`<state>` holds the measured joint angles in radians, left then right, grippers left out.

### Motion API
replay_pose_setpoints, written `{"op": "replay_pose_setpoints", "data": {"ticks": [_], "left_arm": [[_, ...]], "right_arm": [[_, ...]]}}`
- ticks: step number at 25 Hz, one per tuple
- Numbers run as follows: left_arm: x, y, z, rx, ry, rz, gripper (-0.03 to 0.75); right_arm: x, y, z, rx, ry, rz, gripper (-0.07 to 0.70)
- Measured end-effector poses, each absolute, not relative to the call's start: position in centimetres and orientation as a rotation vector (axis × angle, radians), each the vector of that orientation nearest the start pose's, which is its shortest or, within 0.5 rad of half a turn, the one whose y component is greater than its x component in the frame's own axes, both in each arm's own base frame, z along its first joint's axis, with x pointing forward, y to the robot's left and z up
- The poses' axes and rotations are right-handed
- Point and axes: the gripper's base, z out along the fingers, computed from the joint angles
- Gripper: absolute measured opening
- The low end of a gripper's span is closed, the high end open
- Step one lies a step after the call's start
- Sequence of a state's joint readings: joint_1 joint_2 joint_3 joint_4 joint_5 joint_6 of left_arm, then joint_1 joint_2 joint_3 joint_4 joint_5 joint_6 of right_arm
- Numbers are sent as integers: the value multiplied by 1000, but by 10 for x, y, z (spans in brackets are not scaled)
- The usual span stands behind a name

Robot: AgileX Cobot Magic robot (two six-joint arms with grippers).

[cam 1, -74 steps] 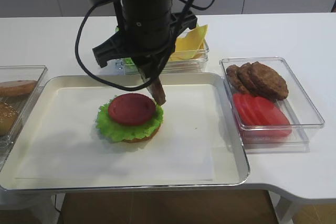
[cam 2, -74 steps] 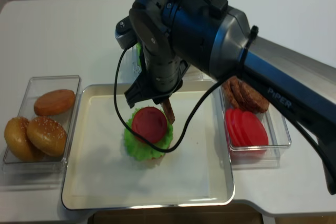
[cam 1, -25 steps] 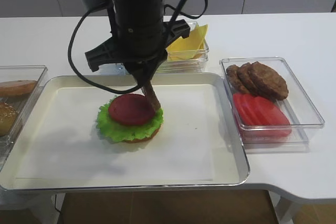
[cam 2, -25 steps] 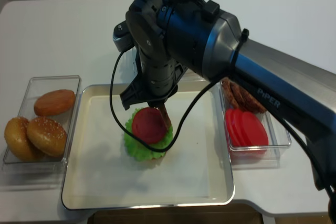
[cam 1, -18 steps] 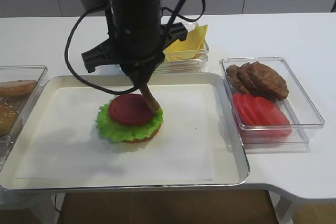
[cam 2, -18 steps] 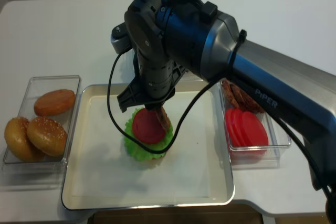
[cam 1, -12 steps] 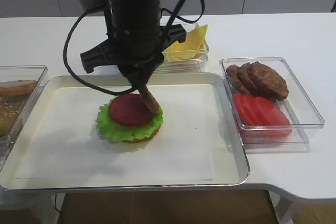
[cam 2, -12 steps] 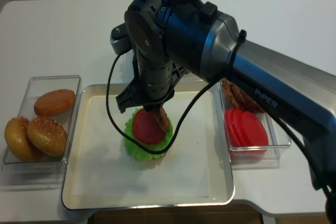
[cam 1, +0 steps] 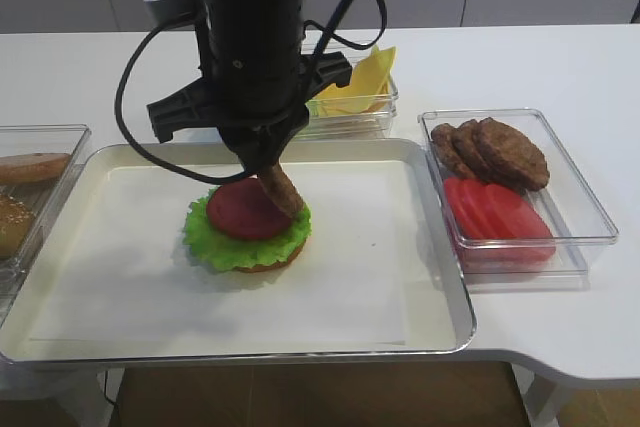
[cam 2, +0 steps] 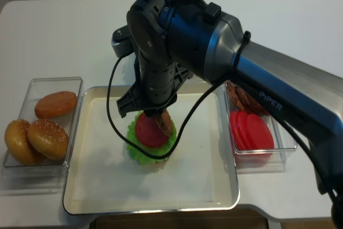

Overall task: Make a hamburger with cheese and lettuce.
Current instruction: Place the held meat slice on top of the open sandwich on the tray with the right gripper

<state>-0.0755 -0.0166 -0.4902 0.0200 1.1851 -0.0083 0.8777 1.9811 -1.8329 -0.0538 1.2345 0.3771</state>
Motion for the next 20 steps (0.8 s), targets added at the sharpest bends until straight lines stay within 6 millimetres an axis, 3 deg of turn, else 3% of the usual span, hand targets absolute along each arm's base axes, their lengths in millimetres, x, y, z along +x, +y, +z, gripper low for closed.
{"op": "replay_pose_setpoints", "data": {"ticks": [6, 13, 20], "left_arm": [[-12, 3, 265, 70, 2161, -24, 484], [-12, 3, 265, 70, 2161, -24, 484], [-12, 3, 265, 70, 2161, -24, 484]], "right_arm": [[274, 324, 286, -728, 2794, 183, 169], [273, 325, 284, -726, 2806, 200, 275], [271, 327, 284, -722, 2823, 232, 291]]}}
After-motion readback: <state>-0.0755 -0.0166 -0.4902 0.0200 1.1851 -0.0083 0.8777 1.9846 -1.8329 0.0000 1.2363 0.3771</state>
